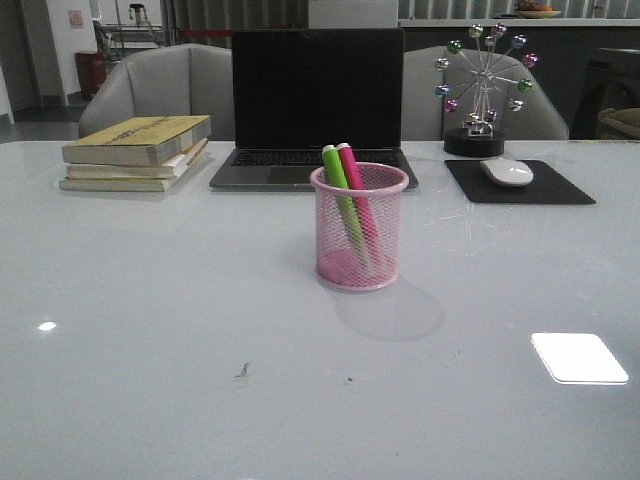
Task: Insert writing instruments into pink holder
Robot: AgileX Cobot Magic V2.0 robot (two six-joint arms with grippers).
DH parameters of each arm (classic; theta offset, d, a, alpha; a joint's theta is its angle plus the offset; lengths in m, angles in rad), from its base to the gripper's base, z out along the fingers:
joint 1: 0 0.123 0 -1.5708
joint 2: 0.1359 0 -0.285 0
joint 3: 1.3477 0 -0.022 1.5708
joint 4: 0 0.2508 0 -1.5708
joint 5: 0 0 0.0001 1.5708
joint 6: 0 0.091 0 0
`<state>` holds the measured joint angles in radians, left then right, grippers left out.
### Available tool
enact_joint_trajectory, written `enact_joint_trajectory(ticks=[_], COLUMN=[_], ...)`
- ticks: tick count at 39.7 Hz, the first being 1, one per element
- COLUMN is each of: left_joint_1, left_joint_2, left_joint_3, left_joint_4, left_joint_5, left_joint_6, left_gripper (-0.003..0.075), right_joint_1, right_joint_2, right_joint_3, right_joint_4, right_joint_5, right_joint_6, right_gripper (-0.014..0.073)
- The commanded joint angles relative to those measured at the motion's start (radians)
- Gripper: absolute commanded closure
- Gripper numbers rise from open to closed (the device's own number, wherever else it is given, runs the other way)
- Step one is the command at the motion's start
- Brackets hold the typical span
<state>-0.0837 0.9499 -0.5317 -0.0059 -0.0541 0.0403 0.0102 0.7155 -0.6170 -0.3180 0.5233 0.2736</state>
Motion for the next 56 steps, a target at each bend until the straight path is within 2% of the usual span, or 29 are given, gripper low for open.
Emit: enact_joint_trajectory(ticks=[1, 37, 42, 47, 56], left_joint_1=[-0.006, -0.006, -0.006, -0.006, -0.006], left_joint_2=[-0.014, -0.026, -0.062, -0.102, -0.150], left_joint_3=[-0.028, -0.028, -0.028, -0.028, -0.028], left_joint_4=[0.016, 0.006, -0.080, -0.089, -0.089], left_joint_5=[-0.086, -0.084, -0.084, -0.084, -0.081], left_joint_6=[-0.002, -0.004, -0.004, -0.004, -0.004], left_gripper=[0.0408, 0.0409, 0.0409, 0.0409, 0.0409], right_joint_1=[-0.006, -0.006, -0.006, -0.004, -0.004], right_joint_2=[-0.005, -0.005, -0.005, -0.006, -0.073], right_joint_3=[-0.026, -0.026, -0.026, -0.026, -0.026], right_joint_4=[-0.027, -0.027, -0.027, -0.025, -0.019], right_joint_5=[-0.066, -0.066, -0.070, -0.088, -0.113], right_joint_6=[-0.003, -0.003, -0.003, -0.003, -0.003], right_gripper=[0.0274, 0.0277, 0.0371, 0.0477, 0.0484])
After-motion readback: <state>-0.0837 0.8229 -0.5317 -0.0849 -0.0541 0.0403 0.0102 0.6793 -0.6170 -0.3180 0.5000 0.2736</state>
